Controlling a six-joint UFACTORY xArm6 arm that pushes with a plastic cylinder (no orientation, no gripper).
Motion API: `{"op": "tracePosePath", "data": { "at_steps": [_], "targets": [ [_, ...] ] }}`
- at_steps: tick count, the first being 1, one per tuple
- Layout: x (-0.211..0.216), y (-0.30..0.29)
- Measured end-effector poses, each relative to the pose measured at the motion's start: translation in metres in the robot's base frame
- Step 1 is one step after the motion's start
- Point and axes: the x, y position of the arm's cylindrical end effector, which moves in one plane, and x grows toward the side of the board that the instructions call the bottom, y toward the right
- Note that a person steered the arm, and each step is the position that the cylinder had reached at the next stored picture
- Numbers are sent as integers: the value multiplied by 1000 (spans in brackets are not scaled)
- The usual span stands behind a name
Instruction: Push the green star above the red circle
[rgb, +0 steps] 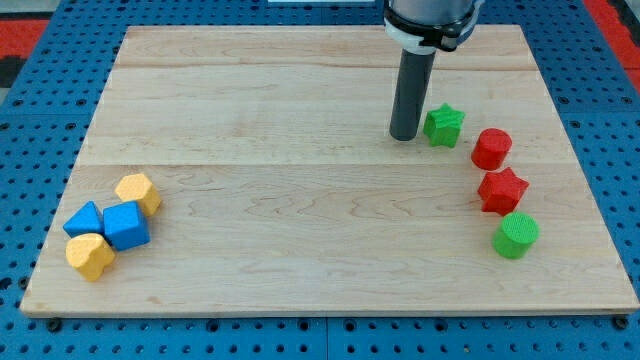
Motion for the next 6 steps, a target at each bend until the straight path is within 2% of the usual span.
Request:
{"op": "tracePosePath", "data": {
  "at_steps": [2,3,4,5,6],
  "targets": [
    [-43,58],
    [-44,39],
    [-44,-7],
    [-18,-5],
    [-15,8]
  ]
}}
